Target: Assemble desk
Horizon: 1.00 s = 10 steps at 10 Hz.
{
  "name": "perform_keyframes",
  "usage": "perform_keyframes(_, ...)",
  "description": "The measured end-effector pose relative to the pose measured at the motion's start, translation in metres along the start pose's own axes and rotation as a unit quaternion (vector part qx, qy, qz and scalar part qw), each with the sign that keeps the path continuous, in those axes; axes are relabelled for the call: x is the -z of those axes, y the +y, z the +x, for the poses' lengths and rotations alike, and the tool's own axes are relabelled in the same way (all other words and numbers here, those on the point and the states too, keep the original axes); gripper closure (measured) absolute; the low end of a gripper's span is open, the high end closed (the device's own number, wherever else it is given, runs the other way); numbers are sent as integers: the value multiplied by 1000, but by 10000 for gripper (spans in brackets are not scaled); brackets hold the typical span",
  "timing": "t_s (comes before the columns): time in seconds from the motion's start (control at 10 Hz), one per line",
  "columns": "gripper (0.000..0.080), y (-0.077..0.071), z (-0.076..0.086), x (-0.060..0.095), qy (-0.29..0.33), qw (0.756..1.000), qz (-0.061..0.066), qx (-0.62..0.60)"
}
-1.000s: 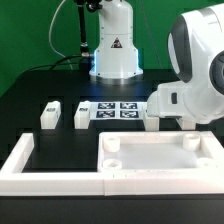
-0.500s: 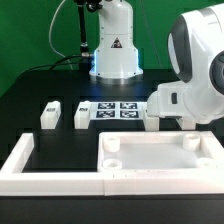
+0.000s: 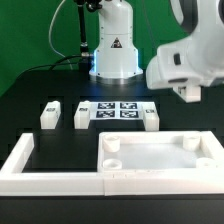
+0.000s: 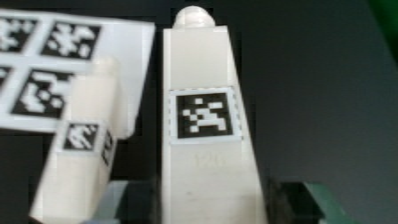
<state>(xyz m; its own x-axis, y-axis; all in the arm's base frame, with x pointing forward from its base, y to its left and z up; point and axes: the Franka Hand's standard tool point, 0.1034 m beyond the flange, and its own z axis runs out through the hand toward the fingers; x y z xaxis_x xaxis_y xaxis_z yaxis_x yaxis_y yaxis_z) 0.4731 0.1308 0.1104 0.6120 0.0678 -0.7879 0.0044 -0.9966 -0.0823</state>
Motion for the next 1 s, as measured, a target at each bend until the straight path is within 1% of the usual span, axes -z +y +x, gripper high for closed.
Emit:
perform_keyframes(0.1, 517, -3, 10, 3, 37, 999, 3, 1)
perform_keyframes(0.3, 517, -3, 10, 9, 111, 994, 4, 0)
perform_keyframes(0.4, 515, -1, 6, 20, 129, 992, 3, 15)
perform_keyframes(0.5, 515, 0, 7, 44, 163, 986, 4, 38)
perform_keyframes(0.6, 515, 5, 2, 79, 208, 975, -1, 73)
perform_keyframes(0.7, 515, 5, 0, 106, 263, 961, -5, 82)
perform_keyframes(0.9, 515, 5, 8, 106, 336, 939, -6, 77)
perform_keyframes(1.0, 515, 7, 8, 109, 369, 926, -8, 75)
